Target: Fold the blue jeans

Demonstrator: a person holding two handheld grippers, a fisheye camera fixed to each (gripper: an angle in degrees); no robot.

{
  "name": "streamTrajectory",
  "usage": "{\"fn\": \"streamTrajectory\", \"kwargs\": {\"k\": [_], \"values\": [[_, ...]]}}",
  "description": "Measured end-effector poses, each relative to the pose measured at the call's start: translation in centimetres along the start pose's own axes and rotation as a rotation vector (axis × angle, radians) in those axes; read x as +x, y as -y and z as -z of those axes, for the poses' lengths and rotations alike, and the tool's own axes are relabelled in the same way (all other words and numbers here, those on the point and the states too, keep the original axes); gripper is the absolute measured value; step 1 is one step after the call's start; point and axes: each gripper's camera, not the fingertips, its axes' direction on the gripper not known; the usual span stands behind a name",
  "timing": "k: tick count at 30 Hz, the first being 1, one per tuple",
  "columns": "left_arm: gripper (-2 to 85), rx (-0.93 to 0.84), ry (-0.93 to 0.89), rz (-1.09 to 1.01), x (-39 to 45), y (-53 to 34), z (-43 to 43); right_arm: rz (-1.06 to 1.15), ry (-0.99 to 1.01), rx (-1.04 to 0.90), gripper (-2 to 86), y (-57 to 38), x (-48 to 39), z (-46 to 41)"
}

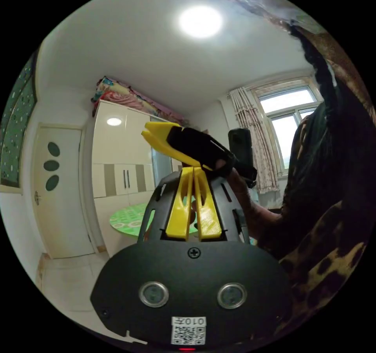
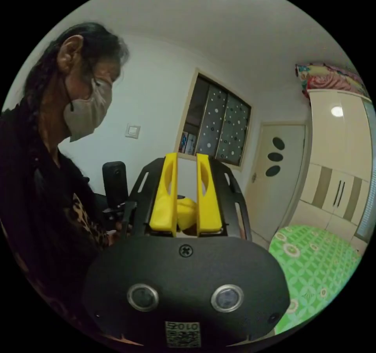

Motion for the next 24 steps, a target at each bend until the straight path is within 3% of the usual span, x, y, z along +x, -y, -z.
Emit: {"fn": "streamTrajectory", "kwargs": {"k": [5,7,10,16,21,24], "values": [[-0.3,0.059,-0.034,0.020,-1.3,2.2,-0.5,0.060,-0.138,-0.075,6.6,-0.8,-0.5,-1.3],[-0.3,0.050,-0.101,0.085,-2.3,2.9,-1.6,0.207,-0.322,-0.152,5.9,-1.5,-1.1,-2.0],[-0.4,0.033,-0.056,0.176,-3.9,3.7,-3.0,0.136,-0.514,-0.153,5.5,-3.2,1.4,-1.9],[-0.4,-0.131,0.018,0.298,-8.5,4.8,-6.7,-0.144,-0.249,-0.052,7.4,-10.5,12.5,-1.7],[-0.3,-0.211,0.027,0.216,-9.3,5.7,-10.4,0.054,-0.396,-0.147,5.6,-16.4,17.0,-5.7],[-0.2,-0.307,0.256,0.203,-9.4,7.2,-12.0,0.013,-0.263,-0.111,4.3,-19.3,21.8,-7.1]]}}
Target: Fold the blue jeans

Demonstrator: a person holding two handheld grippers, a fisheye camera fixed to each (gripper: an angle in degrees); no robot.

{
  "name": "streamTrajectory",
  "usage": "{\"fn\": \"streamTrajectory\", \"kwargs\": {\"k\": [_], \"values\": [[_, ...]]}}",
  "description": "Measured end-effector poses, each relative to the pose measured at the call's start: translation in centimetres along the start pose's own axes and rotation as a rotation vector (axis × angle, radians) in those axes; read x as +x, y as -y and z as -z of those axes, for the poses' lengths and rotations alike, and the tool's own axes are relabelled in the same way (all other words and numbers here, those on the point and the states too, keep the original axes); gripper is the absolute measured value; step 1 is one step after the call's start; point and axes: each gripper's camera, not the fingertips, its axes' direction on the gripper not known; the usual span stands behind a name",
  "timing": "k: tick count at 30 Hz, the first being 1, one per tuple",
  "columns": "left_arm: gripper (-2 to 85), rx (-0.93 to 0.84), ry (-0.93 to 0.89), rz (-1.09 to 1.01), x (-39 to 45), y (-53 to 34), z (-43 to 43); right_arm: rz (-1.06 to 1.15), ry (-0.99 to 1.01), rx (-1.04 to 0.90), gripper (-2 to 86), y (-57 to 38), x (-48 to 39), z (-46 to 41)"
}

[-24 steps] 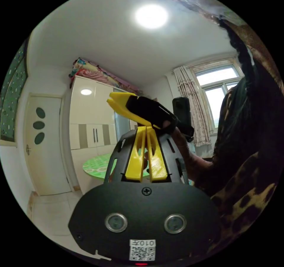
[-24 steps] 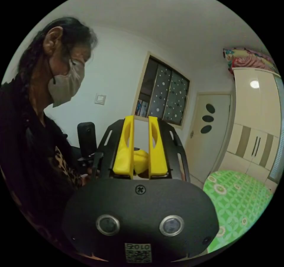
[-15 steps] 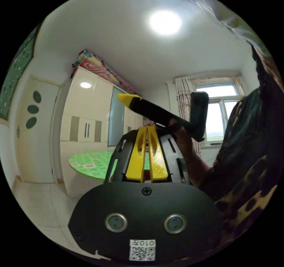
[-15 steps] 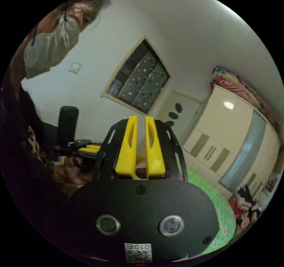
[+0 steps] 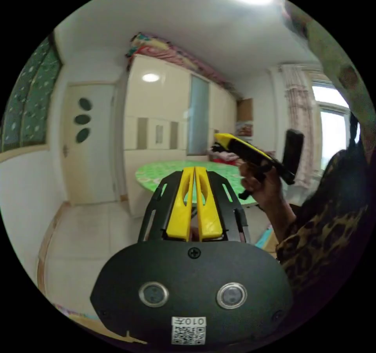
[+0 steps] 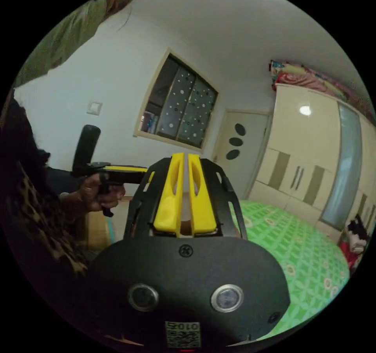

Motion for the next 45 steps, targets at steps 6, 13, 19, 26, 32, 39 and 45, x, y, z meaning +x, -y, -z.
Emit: {"fn": "streamTrajectory", "kwargs": {"k": [6,13,19,26,32,39,45], "values": [[-0.1,-0.117,0.203,0.470,-1.8,-1.2,5.7,-0.111,0.589,-0.004,8.1,-4.9,7.4,-10.2],[-0.1,-0.210,0.794,0.677,10.8,-4.9,16.5,-0.141,1.011,-0.149,10.8,-9.0,6.7,-25.2],[-0.1,-0.077,1.464,0.570,22.9,2.2,31.4,-0.233,1.342,-0.294,14.6,-10.8,3.1,-36.7],[-0.2,0.264,1.789,0.828,30.8,-0.2,52.4,-0.428,1.799,-0.532,15.0,-10.6,-4.7,-49.9],[-0.3,0.363,1.739,0.929,35.2,-6.1,56.2,-0.297,1.985,-0.902,14.8,-10.5,-17.1,-58.3],[-0.2,0.398,1.736,0.833,39.4,-5.5,56.2,-0.258,2.076,-1.157,13.6,-12.1,-24.3,-64.4],[-0.2,0.442,1.705,0.806,42.2,-4.9,57.6,-0.222,2.096,-1.213,13.2,-12.3,-24.7,-66.8]]}}
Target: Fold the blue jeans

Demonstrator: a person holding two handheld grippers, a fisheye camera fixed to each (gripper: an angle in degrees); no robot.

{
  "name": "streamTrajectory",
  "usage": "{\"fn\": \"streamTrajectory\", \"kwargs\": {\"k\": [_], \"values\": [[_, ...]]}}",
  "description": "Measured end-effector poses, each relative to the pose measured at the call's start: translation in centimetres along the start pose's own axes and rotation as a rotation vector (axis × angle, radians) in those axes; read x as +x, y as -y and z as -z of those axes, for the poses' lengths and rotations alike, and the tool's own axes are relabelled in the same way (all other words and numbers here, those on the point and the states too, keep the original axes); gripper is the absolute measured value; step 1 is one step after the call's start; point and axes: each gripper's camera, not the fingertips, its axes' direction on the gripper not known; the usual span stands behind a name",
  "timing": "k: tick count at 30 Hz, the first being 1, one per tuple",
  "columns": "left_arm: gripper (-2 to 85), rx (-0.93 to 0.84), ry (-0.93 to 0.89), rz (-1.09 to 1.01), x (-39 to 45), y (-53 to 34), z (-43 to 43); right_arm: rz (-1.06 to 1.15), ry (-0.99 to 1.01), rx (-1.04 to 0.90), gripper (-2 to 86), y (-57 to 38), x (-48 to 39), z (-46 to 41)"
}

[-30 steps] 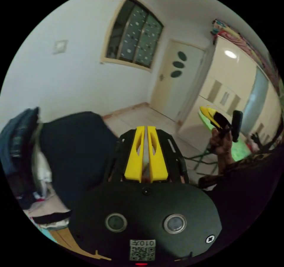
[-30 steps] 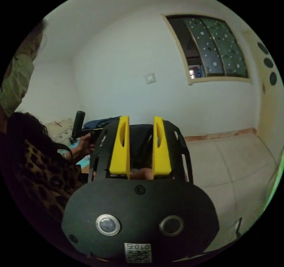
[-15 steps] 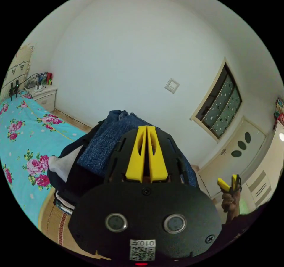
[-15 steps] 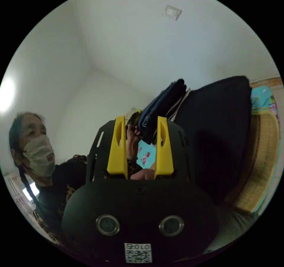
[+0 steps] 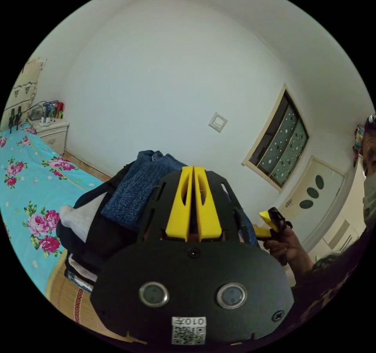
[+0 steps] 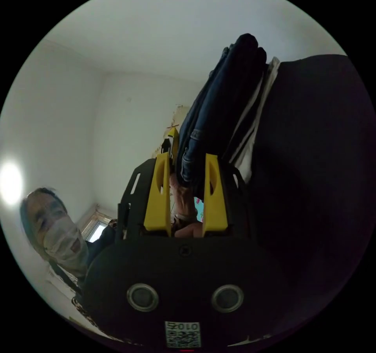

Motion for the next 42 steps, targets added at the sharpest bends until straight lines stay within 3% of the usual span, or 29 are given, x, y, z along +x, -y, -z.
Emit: {"fn": "streamTrajectory", "kwargs": {"k": [5,11,16,22,26,29,31,34,38,42], "values": [[-0.2,-0.006,-0.055,0.025,0.5,1.6,3.2,-0.019,-0.026,-0.075,12.5,0.5,0.3,-0.5],[-0.2,-0.062,0.018,-0.035,0.7,2.4,7.6,0.046,-0.105,-0.061,8.3,0.7,-1.1,0.1],[-0.2,-0.013,-0.053,0.110,-3.4,2.8,10.2,0.162,-0.063,0.065,4.2,0.5,-5.3,2.7],[-0.1,0.158,-0.177,0.194,-6.3,2.8,13.7,0.399,-0.016,0.068,2.7,-3.0,-10.7,4.1],[-0.2,0.327,-0.177,0.173,-6.9,3.6,17.0,0.290,-0.147,0.011,3.8,-5.9,-6.9,5.0],[-0.2,0.196,-0.106,0.244,-8.9,4.0,14.5,0.135,-0.061,0.002,6.1,-7.4,-2.9,4.2],[-0.2,0.152,-0.176,0.269,-10.1,3.3,12.3,0.116,0.006,-0.053,12.8,-8.1,-2.6,2.7],[-0.2,0.102,-0.221,0.284,-11.4,2.8,10.1,0.067,-0.048,-0.103,16.8,-9.6,-2.2,1.6],[-0.2,0.092,-0.026,0.202,-11.9,3.3,9.2,-0.055,0.067,-0.014,19.9,-10.0,-0.9,1.5],[-0.2,0.053,0.006,0.123,-12.2,3.5,7.2,-0.034,0.172,-0.016,18.6,-8.1,-3.5,-2.2]]}}
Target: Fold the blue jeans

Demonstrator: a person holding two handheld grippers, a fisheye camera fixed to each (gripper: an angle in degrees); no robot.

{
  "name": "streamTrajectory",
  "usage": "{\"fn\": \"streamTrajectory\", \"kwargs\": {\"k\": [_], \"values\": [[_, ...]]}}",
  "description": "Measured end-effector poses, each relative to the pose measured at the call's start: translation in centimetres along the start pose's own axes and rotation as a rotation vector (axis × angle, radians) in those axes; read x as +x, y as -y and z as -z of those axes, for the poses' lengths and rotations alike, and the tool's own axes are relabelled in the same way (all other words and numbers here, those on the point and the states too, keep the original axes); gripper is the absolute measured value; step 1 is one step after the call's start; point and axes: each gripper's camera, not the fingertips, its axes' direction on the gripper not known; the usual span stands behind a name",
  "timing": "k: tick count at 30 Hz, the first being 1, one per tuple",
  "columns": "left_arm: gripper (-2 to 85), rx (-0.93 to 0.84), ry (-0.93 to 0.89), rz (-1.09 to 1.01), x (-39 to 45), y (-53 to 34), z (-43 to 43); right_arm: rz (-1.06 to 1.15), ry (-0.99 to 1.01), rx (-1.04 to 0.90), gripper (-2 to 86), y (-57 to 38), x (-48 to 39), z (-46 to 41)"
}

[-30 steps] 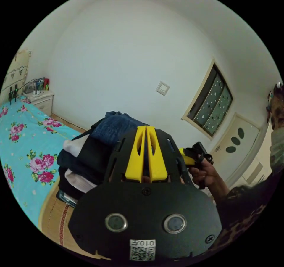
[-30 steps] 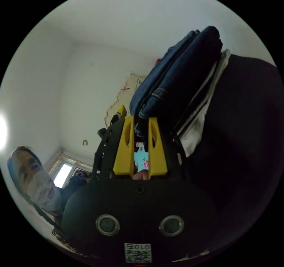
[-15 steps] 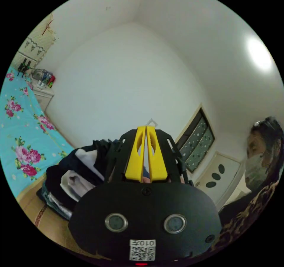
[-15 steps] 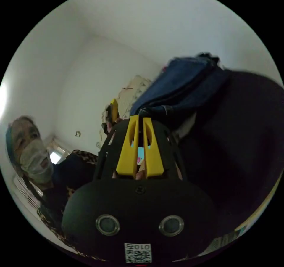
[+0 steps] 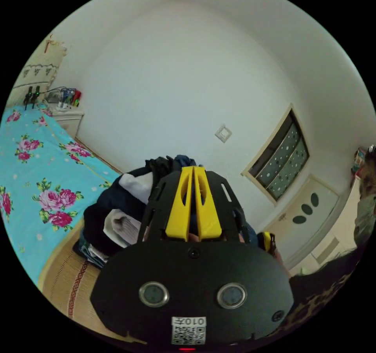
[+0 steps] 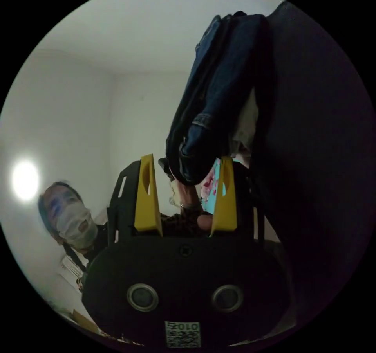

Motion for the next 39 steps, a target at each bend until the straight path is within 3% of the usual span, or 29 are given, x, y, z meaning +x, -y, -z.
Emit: {"fn": "streamTrajectory", "kwargs": {"k": [5,7,10,12,17,23,29,35,37,39], "values": [[-0.1,-0.126,-0.100,-0.018,-1.4,-1.2,-5.7,0.001,-0.110,-0.073,11.6,1.5,-3.1,-4.9],[-0.1,-0.127,-0.151,-0.045,-1.3,-1.3,-6.4,0.096,-0.207,-0.043,10.4,0.7,-7.1,-5.4],[-0.2,-0.131,-0.204,-0.174,1.0,-1.4,-7.6,0.175,-0.193,0.042,9.3,-0.5,-12.7,-4.4],[-0.2,-0.134,-0.327,-0.247,3.0,-1.6,-8.9,0.222,-0.146,0.109,8.8,-1.6,-16.1,-3.4],[-0.1,-0.147,-0.965,-0.167,7.4,-4.3,-16.9,0.394,-0.102,0.239,8.1,-6.9,-24.7,-1.8],[-0.2,-0.234,-1.362,0.018,10.7,-9.0,-27.7,0.442,-0.223,0.486,7.7,-15.4,-32.3,-0.5],[-0.1,-0.423,-1.443,0.048,16.6,-16.0,-36.4,0.502,-0.263,0.809,7.6,-25.5,-40.5,3.3],[-0.1,-0.649,-1.521,0.097,22.5,-25.3,-44.7,0.527,-0.688,1.073,7.8,-38.4,-57.9,4.2],[-0.1,-0.713,-1.546,0.096,24.5,-28.2,-46.8,0.530,-0.899,1.156,8.1,-44.8,-64.8,1.6],[-0.1,-0.769,-1.566,0.091,26.5,-31.1,-48.9,0.513,-0.988,1.268,8.6,-50.5,-68.2,-1.1]]}}
